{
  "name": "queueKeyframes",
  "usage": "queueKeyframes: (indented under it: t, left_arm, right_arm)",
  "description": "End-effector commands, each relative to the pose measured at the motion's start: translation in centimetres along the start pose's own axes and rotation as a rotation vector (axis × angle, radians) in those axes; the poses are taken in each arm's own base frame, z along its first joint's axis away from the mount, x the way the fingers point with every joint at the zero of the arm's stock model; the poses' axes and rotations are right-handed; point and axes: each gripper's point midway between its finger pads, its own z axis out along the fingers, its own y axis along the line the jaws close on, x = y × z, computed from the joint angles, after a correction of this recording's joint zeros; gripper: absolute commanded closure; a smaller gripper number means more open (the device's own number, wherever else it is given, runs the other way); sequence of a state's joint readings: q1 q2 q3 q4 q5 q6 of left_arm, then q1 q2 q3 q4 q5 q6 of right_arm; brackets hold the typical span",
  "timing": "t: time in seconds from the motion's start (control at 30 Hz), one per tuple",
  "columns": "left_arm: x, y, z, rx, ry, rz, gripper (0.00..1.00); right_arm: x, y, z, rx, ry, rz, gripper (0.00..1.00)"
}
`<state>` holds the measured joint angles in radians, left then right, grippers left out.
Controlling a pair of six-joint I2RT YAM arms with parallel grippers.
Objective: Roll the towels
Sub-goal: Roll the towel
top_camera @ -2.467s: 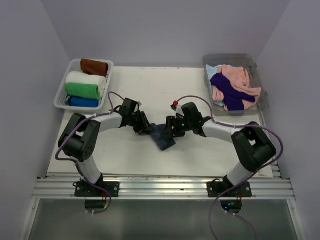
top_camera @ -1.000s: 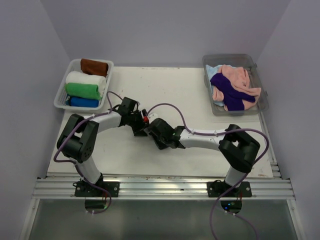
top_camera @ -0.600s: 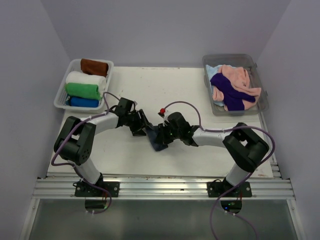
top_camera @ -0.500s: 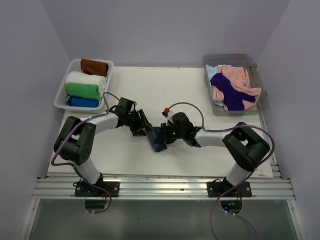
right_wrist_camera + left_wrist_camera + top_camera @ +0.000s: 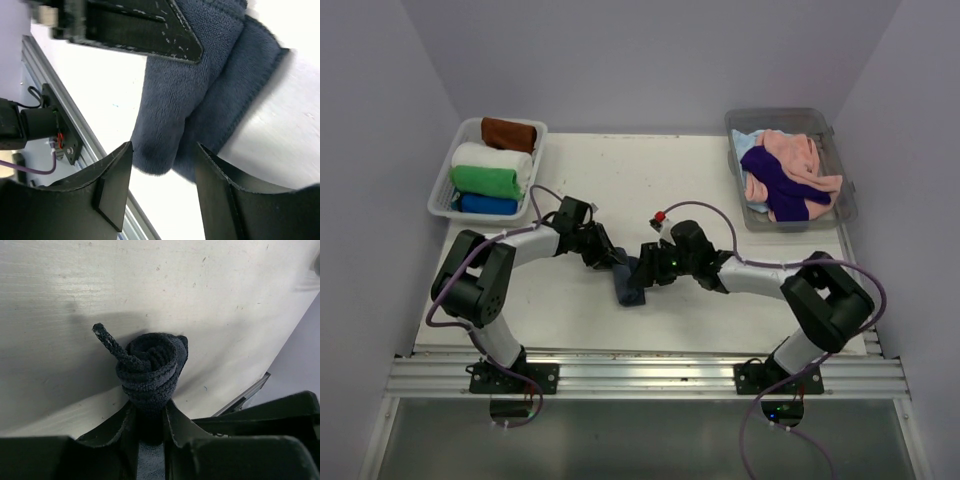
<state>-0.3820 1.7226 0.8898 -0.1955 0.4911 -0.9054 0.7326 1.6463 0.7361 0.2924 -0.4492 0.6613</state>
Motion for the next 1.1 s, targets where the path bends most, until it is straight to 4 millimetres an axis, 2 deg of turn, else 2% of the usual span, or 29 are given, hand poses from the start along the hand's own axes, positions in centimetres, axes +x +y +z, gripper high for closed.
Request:
queueKeyframes:
  t: [0.0,0.13,0.17,0.2,0.3,0.37,0.7,0.77,0.8,0.9,1.07]
  left_arm:
    - [0.0,-0.7,0.0,0.027,-0.002,0.013,0.81]
    - [0.1,-0.5,0.0,0.023,-0.001,0.014,0.82]
    - [0.1,-0.3,0.1,0.018,0.002,0.011,0.83]
    - [0.2,-0.3,0.1,0.018,0.002,0.01,0.83]
    - [0.2,-0.3,0.0,0.015,0.0,0.009,0.83]
    - [0.1,-0.2,0.0,0.013,-0.002,0.012,0.83]
    - [0.2,0.0,-0.1,0.0,-0.004,0.009,0.85]
    - [0.3,-0.1,-0.1,0.005,0.004,0.015,0.87]
    - [0.3,-0.1,0.0,0.006,0.005,0.019,0.89]
    - [0.6,0.4,0.0,-0.017,0.028,0.029,0.92]
    - [1.2,0.3,-0.3,-0.001,0.052,0.066,0.94]
  right_arm:
    - [-2.5,0.5,-2.7,0.086,-0.074,-0.097,0.44]
    - [-2.4,-0.4,-3.7,0.139,-0.095,-0.088,0.49]
    - [-2.2,-0.6,-3.6,0.146,-0.088,-0.082,0.51]
    - [-1.9,-1.1,-3.4,0.161,-0.071,-0.071,0.58]
    - [-1.5,-1.7,-2.6,0.173,-0.045,-0.054,0.65]
    - [-1.4,-1.5,-2.0,0.159,-0.023,-0.049,0.65]
    - [0.7,-3.3,0.6,0.168,0.085,-0.029,0.65]
    - [0.7,-3.8,0.8,0.191,0.089,-0.027,0.72]
    - [0.8,-4.1,0.7,0.202,0.096,-0.031,0.84]
    - [0.4,-4.8,0.5,0.25,0.095,-0.043,1.0]
    - [-1.1,-6.2,-0.2,0.314,0.078,-0.065,1.0]
